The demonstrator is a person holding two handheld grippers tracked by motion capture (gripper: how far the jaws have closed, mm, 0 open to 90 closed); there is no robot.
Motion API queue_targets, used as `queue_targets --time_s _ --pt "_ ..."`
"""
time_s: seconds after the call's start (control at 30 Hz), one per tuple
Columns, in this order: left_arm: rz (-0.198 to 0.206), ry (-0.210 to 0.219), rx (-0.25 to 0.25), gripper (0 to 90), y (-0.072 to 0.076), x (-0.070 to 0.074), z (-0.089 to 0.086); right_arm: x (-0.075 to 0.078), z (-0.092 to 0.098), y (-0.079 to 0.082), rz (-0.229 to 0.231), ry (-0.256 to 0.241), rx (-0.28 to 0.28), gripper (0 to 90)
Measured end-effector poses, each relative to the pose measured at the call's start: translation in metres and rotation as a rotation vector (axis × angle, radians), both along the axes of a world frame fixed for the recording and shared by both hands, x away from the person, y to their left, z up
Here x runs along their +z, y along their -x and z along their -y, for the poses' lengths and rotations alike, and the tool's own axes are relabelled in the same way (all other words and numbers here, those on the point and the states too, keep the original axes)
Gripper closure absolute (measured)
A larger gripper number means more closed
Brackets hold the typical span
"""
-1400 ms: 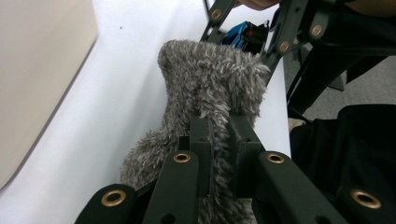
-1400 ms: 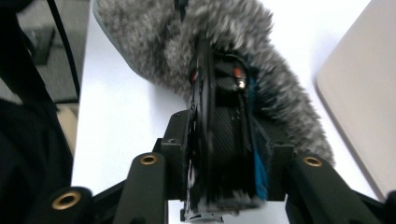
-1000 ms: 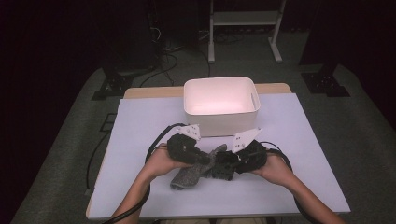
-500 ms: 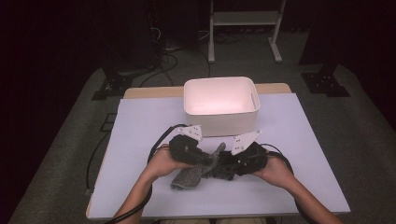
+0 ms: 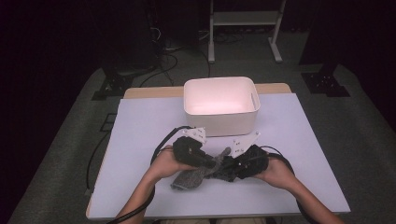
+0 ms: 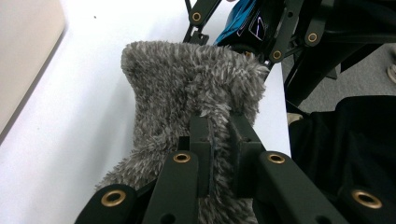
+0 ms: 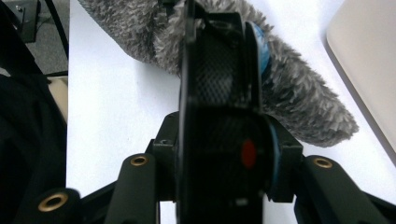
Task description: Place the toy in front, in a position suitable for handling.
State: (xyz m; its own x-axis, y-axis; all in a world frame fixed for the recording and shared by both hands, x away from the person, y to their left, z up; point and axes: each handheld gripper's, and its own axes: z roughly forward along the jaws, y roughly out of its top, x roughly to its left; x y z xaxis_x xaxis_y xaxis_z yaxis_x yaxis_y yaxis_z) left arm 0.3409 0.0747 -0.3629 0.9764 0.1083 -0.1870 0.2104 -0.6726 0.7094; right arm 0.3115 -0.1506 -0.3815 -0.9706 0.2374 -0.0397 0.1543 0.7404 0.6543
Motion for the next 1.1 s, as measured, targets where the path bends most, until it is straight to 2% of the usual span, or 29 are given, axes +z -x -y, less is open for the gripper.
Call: queue_targets --time_s 0.23,0.4,0.5,0.57,0.67,0.77,1.1 --pt "0.013 0.014 0.014 82.3 0.002 0.007 -0.009 -0.002 -0.005 0.000 0.010 -0.030 0.000 55.8" --pt "0.031 -0.005 0.027 82.4 0.006 0.015 -0.020 -0.008 -0.029 -0.006 0.010 -0.069 0.040 55.8" --pt "0.037 -0.035 0.040 82.4 0.005 0.013 -0.026 -0.012 -0.041 -0.010 -0.003 -0.088 0.059 55.7" --pt "0.024 -0.022 0.048 82.4 0.004 0.010 -0.028 -0.011 -0.044 -0.012 -0.007 -0.094 0.064 55.7" --pt "0.032 -0.057 0.056 82.4 0.003 0.002 -0.022 -0.013 -0.039 -0.011 -0.006 -0.094 0.065 55.7" --pt "0.024 -0.047 0.043 82.5 0.002 -0.002 -0.016 -0.015 -0.033 -0.009 -0.003 -0.093 0.062 55.7" --pt "0.034 -0.110 0.010 82.8 0.002 -0.009 0.010 -0.033 -0.008 -0.004 -0.022 -0.126 0.028 55.7"
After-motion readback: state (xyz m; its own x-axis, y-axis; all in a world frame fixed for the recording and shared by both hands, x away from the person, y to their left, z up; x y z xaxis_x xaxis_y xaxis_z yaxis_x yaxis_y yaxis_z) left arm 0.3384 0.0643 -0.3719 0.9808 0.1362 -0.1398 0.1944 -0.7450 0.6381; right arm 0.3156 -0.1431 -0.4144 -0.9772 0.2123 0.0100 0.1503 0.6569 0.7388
